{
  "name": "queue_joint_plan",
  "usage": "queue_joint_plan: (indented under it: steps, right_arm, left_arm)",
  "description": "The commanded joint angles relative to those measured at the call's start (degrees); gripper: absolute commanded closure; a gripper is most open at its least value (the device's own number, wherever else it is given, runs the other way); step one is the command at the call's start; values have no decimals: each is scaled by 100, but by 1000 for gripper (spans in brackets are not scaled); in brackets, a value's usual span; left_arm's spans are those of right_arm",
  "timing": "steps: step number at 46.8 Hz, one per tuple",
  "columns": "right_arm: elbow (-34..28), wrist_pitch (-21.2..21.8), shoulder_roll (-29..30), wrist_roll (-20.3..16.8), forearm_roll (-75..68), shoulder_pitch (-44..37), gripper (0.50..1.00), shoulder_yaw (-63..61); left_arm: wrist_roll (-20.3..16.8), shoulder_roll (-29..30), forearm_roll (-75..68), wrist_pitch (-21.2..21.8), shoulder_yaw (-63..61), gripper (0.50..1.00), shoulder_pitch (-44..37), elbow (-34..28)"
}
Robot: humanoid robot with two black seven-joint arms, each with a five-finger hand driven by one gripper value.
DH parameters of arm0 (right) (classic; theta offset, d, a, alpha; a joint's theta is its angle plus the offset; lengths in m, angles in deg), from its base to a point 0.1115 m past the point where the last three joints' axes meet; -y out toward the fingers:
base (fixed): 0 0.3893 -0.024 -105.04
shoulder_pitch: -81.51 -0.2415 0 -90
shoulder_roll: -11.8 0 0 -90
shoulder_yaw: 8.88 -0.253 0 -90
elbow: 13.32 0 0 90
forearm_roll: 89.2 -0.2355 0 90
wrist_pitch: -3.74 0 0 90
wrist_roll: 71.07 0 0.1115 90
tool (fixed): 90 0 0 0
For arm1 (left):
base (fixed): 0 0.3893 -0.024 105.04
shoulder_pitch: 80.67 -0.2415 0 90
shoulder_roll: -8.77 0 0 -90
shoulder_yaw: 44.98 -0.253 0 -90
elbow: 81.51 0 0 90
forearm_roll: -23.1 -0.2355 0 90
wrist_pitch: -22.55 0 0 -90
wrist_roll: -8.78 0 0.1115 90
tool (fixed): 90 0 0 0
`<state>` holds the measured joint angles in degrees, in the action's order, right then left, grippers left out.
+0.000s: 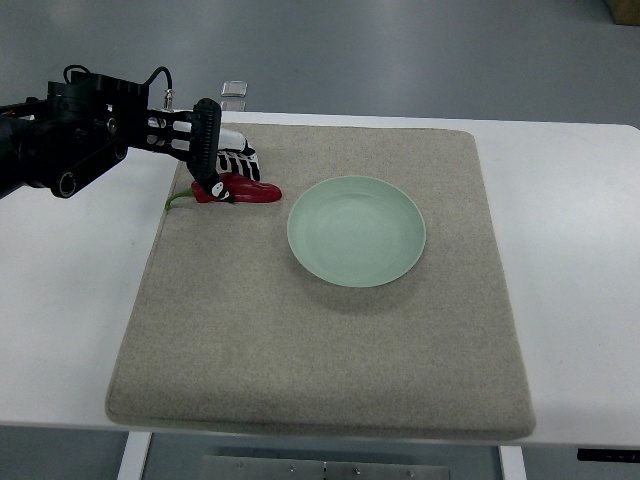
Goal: Place red pepper on plate with left hand
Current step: 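Lower the left hand and close fingers around the red pepper, then lift the pepper and carry it with the left hand over the plate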
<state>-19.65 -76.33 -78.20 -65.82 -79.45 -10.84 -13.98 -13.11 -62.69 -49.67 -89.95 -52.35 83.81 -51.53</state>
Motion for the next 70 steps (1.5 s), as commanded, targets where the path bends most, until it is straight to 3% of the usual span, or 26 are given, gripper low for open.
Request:
queue_joint_plan:
  steps: [1, 4, 24, 45, 62, 70]
  right_arm:
    - [0, 0, 0, 2, 0, 7, 568, 0]
    - [0, 0, 0, 2, 0, -2, 568, 0]
    - [0, 0, 0, -7, 0, -2, 568, 0]
    - [0, 0, 0, 2, 0, 7, 568, 0]
    - [0, 0, 0, 2, 0, -2, 568, 0]
    - [0, 0, 0, 2, 0, 7, 568, 0]
  left_arm:
    - [-8, 0, 0, 0, -1, 966, 6, -1]
    - [-8, 0, 9, 8, 7, 1000, 6, -18]
    - [1, -8, 52, 210, 16, 1000, 41, -36]
    - [-8, -351, 193, 878, 104, 1000, 304, 25]
    - [-8, -984, 220, 887, 394, 1000, 445, 34]
    - [-17, -1010, 220, 896, 403, 1000, 445, 385]
